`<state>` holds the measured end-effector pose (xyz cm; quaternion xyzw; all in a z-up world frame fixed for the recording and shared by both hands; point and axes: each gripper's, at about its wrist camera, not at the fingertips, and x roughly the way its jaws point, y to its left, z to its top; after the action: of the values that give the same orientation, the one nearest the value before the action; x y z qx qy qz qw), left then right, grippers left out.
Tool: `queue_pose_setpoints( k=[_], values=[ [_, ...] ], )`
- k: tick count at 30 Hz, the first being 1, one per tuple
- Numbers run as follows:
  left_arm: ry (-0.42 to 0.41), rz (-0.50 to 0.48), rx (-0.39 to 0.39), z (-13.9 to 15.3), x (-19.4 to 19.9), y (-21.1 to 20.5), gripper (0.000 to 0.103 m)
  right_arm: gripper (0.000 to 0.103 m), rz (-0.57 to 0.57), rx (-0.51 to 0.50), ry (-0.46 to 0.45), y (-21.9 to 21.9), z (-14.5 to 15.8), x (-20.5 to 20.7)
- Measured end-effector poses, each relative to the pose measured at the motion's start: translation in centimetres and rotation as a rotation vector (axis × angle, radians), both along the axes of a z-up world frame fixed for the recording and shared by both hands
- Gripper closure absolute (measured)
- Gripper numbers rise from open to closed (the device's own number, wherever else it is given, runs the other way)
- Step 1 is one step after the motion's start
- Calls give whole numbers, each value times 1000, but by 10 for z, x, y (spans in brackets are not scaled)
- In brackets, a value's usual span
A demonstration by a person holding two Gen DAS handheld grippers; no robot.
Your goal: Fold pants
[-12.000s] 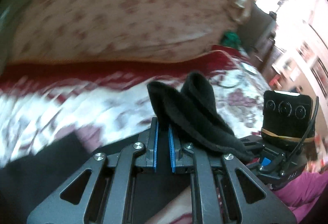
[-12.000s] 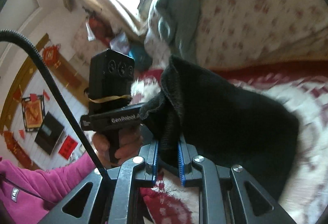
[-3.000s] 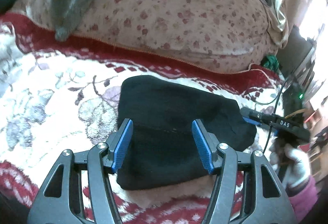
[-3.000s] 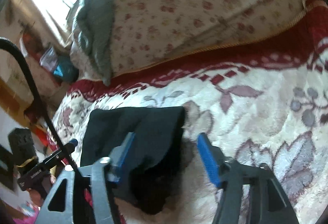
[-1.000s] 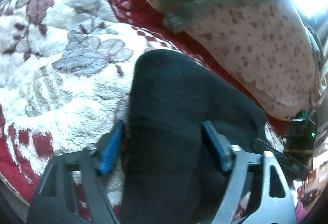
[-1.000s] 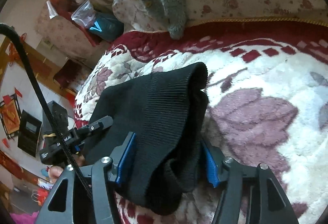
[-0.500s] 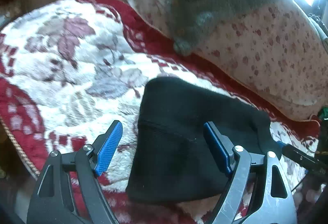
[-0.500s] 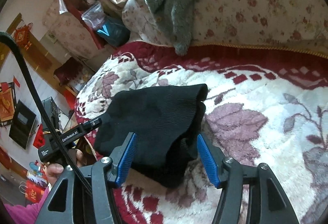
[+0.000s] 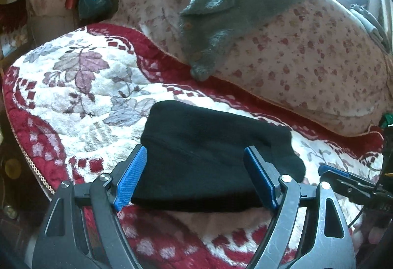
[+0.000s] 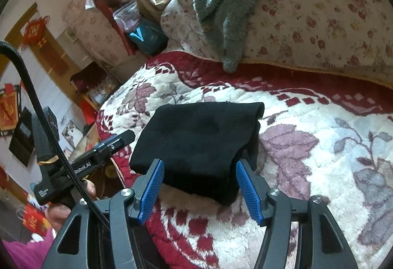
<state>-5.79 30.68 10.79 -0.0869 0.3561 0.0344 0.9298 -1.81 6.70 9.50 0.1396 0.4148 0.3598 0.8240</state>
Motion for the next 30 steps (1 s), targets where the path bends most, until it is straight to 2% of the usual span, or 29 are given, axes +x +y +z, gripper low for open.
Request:
queue_pose_setpoints(
  k=[6, 18, 30],
  values=[
    [3, -17, -30, 4, -15, -4, 21, 44, -4, 18, -14, -6, 4, -12],
    [-7, 4, 11, 8, -34, -21, 21, 40, 0, 28, -42, -7, 11, -25],
    [-49, 74, 54, 14, -33, -23, 21, 37, 13, -48, -93, 17, 21, -14]
  ],
)
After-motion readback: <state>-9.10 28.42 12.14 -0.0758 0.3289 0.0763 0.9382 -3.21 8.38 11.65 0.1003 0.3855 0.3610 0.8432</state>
